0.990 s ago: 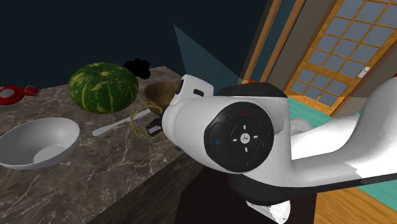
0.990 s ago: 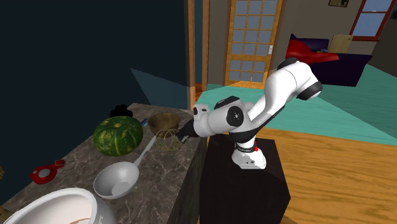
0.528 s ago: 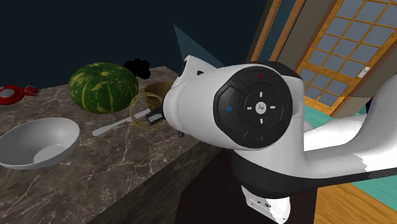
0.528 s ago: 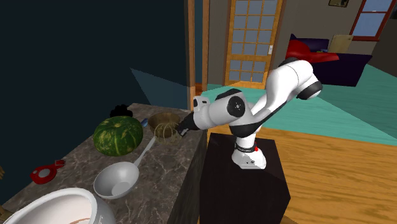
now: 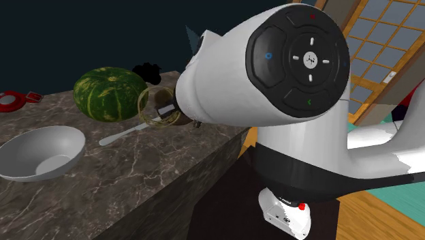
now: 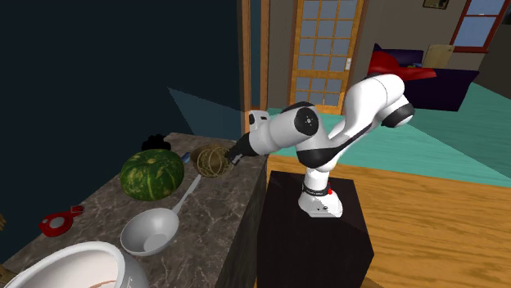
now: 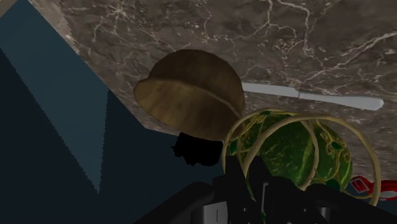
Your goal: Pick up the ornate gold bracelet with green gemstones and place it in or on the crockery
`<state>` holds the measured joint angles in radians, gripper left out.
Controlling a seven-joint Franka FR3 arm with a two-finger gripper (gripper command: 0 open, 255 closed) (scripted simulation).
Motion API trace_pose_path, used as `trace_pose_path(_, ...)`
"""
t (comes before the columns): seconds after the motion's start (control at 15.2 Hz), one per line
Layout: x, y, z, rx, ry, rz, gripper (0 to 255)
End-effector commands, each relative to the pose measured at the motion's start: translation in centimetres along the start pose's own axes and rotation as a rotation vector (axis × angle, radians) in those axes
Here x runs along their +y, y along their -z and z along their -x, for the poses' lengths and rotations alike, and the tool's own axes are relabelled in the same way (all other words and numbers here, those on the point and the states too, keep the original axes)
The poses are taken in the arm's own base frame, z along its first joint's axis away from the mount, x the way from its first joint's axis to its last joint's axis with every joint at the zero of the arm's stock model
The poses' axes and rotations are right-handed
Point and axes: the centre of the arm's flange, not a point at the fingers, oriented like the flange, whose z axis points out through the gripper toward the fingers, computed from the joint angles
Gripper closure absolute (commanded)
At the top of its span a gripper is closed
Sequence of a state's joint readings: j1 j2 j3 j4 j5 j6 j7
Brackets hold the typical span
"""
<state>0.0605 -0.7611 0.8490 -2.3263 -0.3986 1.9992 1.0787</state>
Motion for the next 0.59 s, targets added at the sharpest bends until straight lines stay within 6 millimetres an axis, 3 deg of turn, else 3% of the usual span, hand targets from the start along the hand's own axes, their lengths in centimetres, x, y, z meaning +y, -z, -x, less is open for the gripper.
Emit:
trace_pose_path(0.0,0.4,0.6,-0.8,0.0,0.0,0.0,255)
trace_pose_path(0.53,1.6,2.9,-3.8,0.0,0.0,0.0,255)
